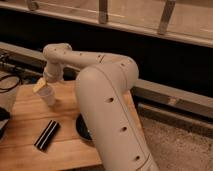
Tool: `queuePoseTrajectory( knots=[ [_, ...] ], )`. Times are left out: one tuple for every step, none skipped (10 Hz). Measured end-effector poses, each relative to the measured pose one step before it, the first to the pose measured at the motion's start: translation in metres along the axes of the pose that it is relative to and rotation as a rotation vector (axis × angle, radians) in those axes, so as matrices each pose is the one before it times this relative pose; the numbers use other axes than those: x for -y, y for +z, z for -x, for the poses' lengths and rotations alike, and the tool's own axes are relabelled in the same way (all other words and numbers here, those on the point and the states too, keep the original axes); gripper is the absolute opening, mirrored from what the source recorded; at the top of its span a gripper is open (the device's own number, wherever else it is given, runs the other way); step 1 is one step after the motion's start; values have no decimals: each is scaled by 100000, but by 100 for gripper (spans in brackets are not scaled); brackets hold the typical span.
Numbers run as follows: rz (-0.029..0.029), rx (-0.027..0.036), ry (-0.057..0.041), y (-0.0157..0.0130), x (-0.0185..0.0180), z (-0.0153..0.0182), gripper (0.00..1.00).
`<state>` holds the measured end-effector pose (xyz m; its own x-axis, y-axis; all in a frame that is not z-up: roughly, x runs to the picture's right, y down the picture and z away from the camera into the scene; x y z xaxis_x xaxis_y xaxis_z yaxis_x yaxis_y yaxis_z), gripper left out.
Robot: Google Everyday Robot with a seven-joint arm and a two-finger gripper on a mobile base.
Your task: Pick up the ceramic cup
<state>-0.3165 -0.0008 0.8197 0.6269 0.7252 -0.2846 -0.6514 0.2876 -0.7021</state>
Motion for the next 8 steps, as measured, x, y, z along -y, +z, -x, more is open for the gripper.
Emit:
queuePoseTrajectory(
  knots=[
    [-117,185,230,-25,31,33,99],
    [-249,715,484,-1,89,161,99],
    [954,1168,575,88,-32,234,99],
    [1215,1161,1191,82,272,6,99],
    [1150,1191,1138,28,302,-21,99],
    [777,1174,878,-58,432,-60,99],
    [1470,2849,521,167,-27,133,99],
    [997,3344,-133,-33,-208,217,99]
  ],
)
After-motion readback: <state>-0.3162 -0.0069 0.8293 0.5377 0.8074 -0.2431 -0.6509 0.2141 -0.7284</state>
